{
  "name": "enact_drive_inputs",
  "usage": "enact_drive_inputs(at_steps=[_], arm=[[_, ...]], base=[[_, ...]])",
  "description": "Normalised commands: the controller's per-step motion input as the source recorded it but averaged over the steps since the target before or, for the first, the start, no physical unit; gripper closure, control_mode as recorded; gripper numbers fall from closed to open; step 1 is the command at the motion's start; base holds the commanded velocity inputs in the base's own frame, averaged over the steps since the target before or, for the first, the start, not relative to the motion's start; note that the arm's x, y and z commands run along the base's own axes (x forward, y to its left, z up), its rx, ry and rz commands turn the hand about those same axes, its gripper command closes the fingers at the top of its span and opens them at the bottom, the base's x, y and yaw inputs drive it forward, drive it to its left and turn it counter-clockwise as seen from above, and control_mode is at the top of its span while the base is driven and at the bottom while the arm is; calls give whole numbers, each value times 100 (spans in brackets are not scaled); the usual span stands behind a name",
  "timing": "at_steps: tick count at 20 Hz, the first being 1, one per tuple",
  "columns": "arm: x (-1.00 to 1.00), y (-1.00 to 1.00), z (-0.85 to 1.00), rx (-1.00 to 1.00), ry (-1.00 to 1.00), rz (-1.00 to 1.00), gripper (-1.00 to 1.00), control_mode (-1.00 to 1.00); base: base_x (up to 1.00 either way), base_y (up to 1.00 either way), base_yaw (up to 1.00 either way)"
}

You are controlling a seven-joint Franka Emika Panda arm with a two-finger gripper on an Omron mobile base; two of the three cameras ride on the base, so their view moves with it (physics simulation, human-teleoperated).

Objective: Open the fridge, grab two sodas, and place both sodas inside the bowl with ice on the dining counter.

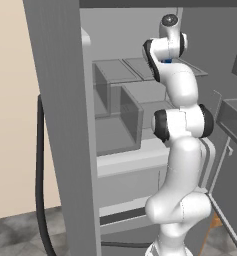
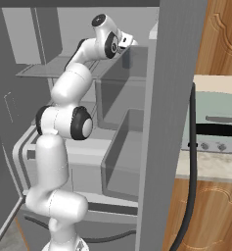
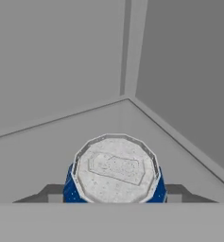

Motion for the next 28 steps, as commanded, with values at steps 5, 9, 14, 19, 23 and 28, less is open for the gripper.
enact_drive_inputs(at_steps=[5,9,14,19,23,28], arm=[[2,0,-1,0,1,0,100,-100],[0,0,-3,0,0,0,100,-100],[-26,-1,-9,0,0,0,100,-100],[-83,2,-13,0,-6,0,100,-100],[-100,23,-12,0,-8,0,100,-100],[-100,41,-37,0,-9,0,100,-100]], base=[[0,0,0],[0,0,0],[0,0,0],[0,0,0],[0,0,0],[0,0,0]])
